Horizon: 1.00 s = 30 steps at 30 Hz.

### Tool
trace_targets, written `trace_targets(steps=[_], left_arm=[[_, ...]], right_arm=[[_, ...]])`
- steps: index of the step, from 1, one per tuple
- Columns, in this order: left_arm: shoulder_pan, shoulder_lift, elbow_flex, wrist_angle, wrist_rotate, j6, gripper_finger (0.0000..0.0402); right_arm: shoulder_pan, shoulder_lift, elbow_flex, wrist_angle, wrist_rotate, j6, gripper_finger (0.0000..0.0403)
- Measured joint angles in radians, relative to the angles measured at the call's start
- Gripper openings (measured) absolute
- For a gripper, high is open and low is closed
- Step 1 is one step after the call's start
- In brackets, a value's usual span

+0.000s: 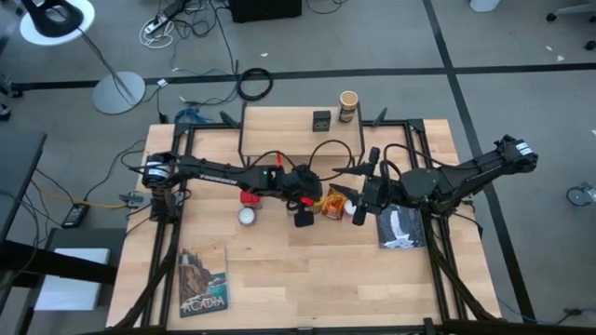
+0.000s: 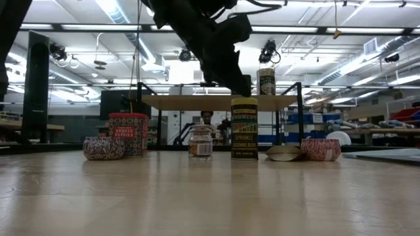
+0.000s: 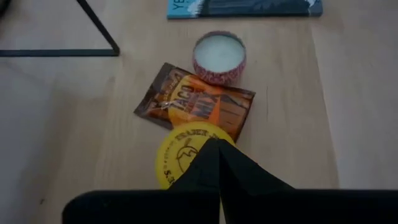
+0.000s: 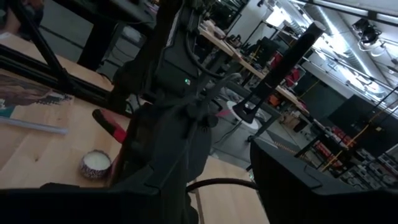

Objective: Shelf spices
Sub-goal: Remove the yellow seasoning bottle from the shelf, then remove the black seasoning can from the shelf

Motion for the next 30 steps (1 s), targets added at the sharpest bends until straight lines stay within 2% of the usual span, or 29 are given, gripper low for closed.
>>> trace_targets(steps=[9, 15, 24, 30], left_arm=[[-0.011, -0.176, 0.088, -0.006, -0.134, 0.095, 0.0000], [-0.011, -0.377, 0.097, -0.008, -0.226, 0.164, 0.0000], [-0.011, -0.620, 0.097, -0.247, -0.319, 0.147, 0.0009], [-0.008, -0.651, 0.090, -0.494, -0.527, 0.078, 0.0075]], right_arm=[[0.000, 0.000, 0.000, 0.008, 0.000, 0.001, 0.0173], [0.000, 0.000, 0.000, 0.003, 0.000, 0.006, 0.0173], [-0.015, 0.001, 0.000, -0.013, -0.001, 0.089, 0.0173], [-0.089, 0.002, 0.000, -0.042, 0.000, 0.117, 0.0173]])
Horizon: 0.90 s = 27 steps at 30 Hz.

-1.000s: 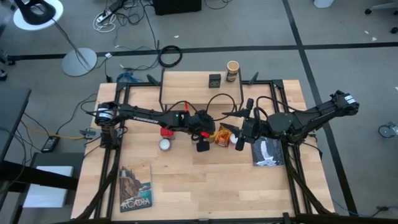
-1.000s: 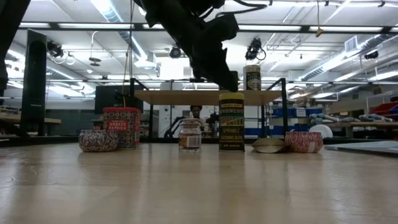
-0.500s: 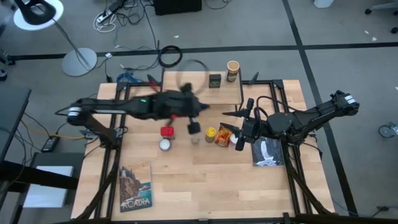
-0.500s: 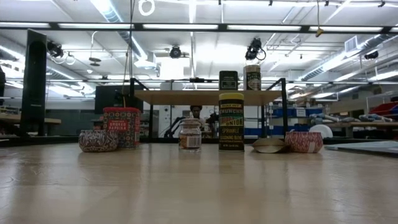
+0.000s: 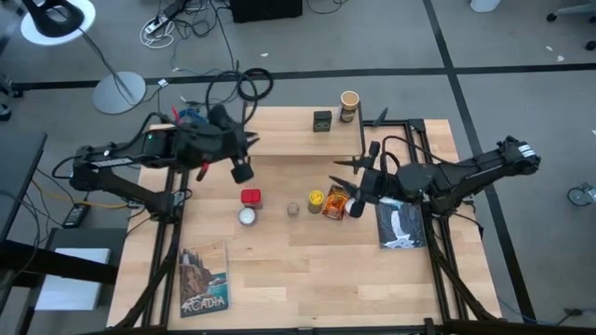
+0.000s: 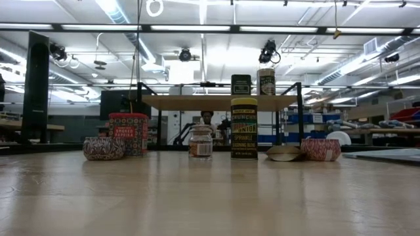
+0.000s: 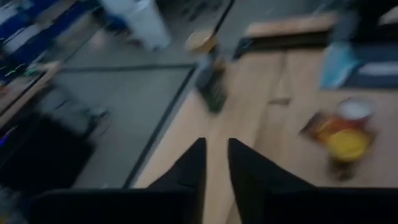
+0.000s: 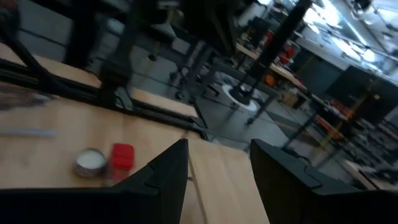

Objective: Shelf spices
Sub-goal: Remove the black seasoning can from the shelf

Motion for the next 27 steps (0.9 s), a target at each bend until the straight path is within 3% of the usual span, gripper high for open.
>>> trace_targets(steps=[6, 13, 19, 24, 27], left_arm=[[-0.001, 0.002, -0.113, -0.009, -0.021, -0.015, 0.0179], [0.013, 0.003, -0.273, 0.160, -0.025, -0.015, 0.0279], [0.020, 0.002, -0.318, 0.244, -0.081, -0.014, 0.0294], [0.014, 0.000, -0.318, 0.283, -0.163, -0.019, 0.0280], [0.011, -0.004, -0.318, 0.290, -0.177, -0.017, 0.0269]], right_arm=[[-0.148, 0.000, 0.000, 0.008, -0.010, -0.029, 0.0182], [-0.343, 0.005, 0.029, -0.098, -0.128, 0.032, 0.0201], [-0.400, 0.018, 0.036, 0.010, -0.025, -0.009, 0.0193], [-0.385, 0.010, 0.036, 0.182, 0.138, -0.041, 0.0176], [-0.379, 0.010, 0.037, 0.226, 0.152, -0.081, 0.0163]])
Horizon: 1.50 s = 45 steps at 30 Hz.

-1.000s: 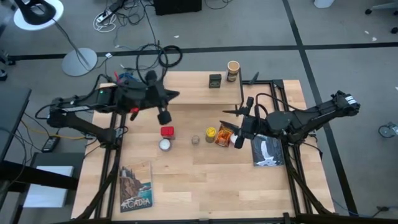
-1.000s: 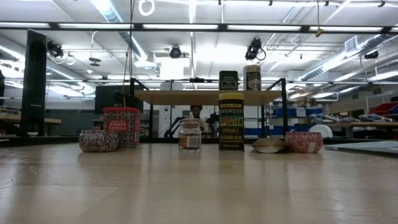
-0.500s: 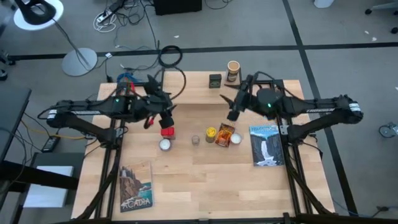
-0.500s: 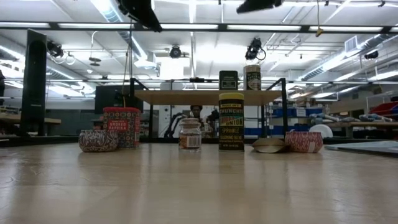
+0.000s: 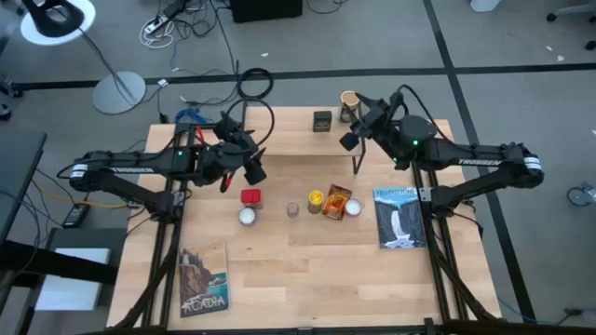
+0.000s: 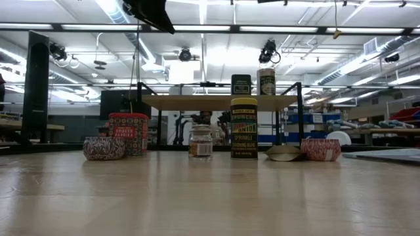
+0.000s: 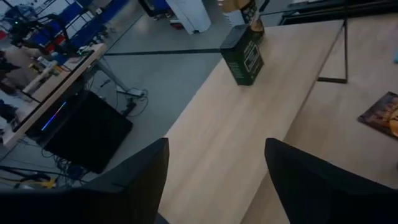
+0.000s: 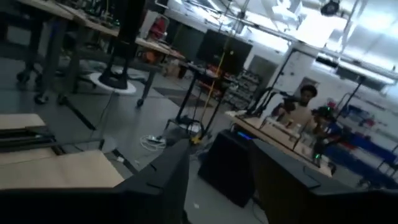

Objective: Shelf spices
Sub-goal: Remove the black seasoning can from the shelf

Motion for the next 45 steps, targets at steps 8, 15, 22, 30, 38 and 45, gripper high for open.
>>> trace_targets(steps=[8, 15, 22, 30, 38, 45], left_arm=[[0.000, 0.001, 0.000, 0.000, 0.003, 0.001, 0.0249], [0.000, 0.001, 0.000, -0.001, 0.009, -0.003, 0.0247], [0.000, 0.001, 0.000, 0.000, 0.022, -0.006, 0.0247], [-0.001, 0.001, 0.000, 0.004, 0.050, -0.026, 0.0247], [-0.001, 0.001, 0.000, 0.014, 0.075, -0.026, 0.0247], [-0.001, 0.001, 0.000, 0.013, 0.110, -0.026, 0.0247]], right_arm=[[-0.085, 0.104, 0.212, -0.353, -0.090, -0.033, 0.0143], [-0.184, 0.343, 0.646, -0.925, -0.263, 0.022, 0.0177], [-0.322, 0.532, 0.923, -1.332, -0.553, 0.008, 0.0227], [-0.422, 0.598, 0.981, -1.411, -0.842, -0.032, 0.0247], [-0.435, 0.611, 0.982, -1.421, -0.885, -0.067, 0.0254], [-0.445, 0.680, 0.981, -1.431, -0.887, -0.066, 0.0255]])
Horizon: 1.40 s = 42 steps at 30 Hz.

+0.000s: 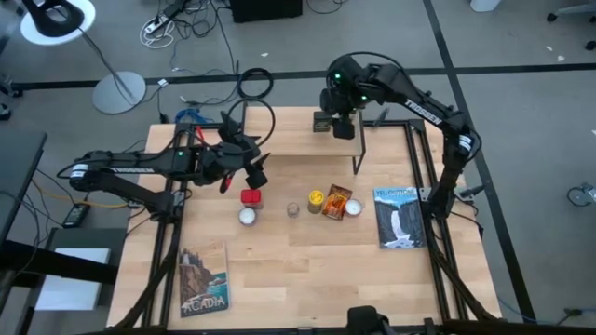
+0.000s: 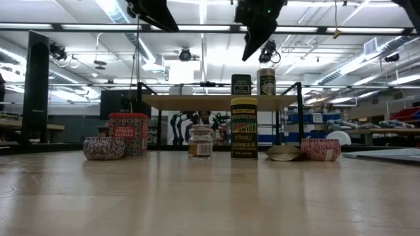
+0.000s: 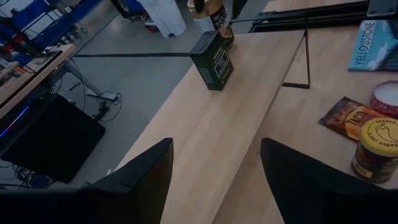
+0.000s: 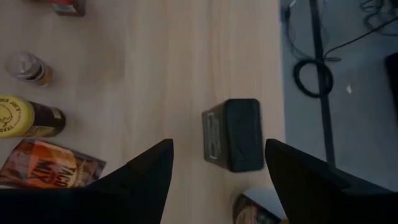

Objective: Shelf spices
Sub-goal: Remove the black seasoning can from the shelf

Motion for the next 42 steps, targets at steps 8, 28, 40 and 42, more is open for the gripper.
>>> trace_targets(steps=[8, 28, 40, 42], left_arm=[[-0.001, 0.000, 0.000, -0.003, 0.018, 0.008, 0.0247], [0.000, 0.000, 0.000, 0.005, 0.031, 0.022, 0.0247], [0.000, 0.000, 0.000, 0.006, 0.031, 0.022, 0.0247], [0.000, 0.000, 0.000, 0.007, 0.031, 0.022, 0.0247]], right_arm=[[-0.027, 0.065, 0.000, 0.009, 0.008, -0.008, 0.0255], [-0.096, 0.064, 0.000, 0.049, -0.112, -0.016, 0.0255], [-0.096, 0.064, 0.000, 0.049, -0.114, -0.019, 0.0255], [-0.096, 0.064, 0.000, 0.050, -0.114, -0.019, 0.0255]])
